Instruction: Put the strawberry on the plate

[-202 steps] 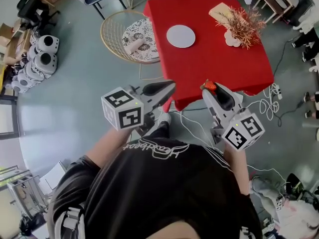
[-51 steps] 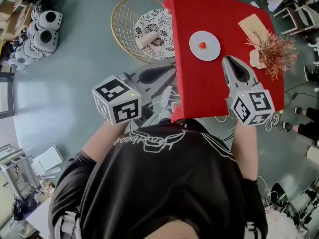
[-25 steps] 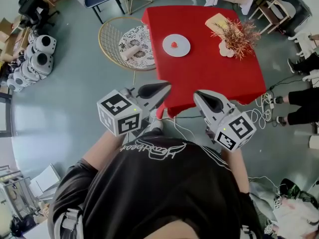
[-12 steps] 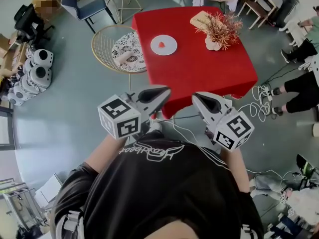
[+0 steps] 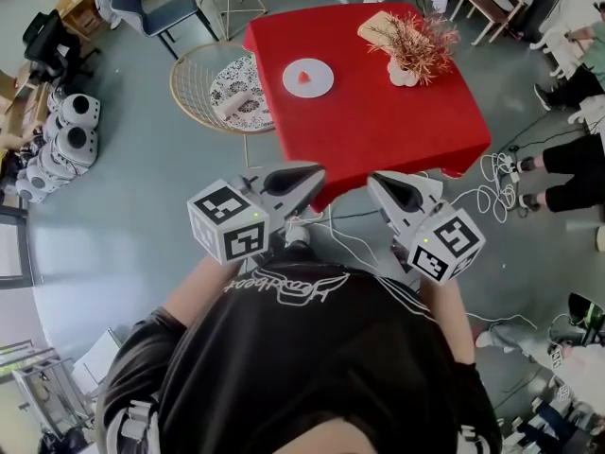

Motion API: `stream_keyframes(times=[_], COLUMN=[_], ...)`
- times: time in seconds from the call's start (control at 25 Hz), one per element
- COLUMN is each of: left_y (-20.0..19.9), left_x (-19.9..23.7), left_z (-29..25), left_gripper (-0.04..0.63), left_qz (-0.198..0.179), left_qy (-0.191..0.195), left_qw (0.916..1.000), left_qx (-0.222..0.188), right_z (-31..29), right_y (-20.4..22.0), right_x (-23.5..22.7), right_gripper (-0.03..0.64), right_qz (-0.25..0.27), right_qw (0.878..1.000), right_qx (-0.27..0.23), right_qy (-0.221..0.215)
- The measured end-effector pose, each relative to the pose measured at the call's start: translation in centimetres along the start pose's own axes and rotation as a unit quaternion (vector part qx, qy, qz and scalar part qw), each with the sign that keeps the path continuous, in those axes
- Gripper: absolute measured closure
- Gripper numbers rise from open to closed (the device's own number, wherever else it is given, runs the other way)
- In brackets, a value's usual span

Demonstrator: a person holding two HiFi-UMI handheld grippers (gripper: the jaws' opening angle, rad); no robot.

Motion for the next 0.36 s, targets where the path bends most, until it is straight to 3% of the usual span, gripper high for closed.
stream_keyframes(times=[0.36], left_y=[0.4], left_x=[1.3], left_z=[0.3], left_gripper=[0.588], left_qz=[0.006], left_qy=[0.002], left_qw=[1.0000], left_qx=[0.007], right_z=[-1.4], right_y=[0.5], right_x=[0.2], right_gripper=[0.609], right_qz=[0.000], right_qw=[1.000], right_qx=[0.005], right_qy=[0.000])
Point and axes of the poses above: the fingertips, and each gripper's own axes: z backward along the fingers, x to its left, y out of its underside, the point moved 3 cm from there along z, backward along the fingers, and after that the axes turned 12 degrees about y, right-handed, at the moved point
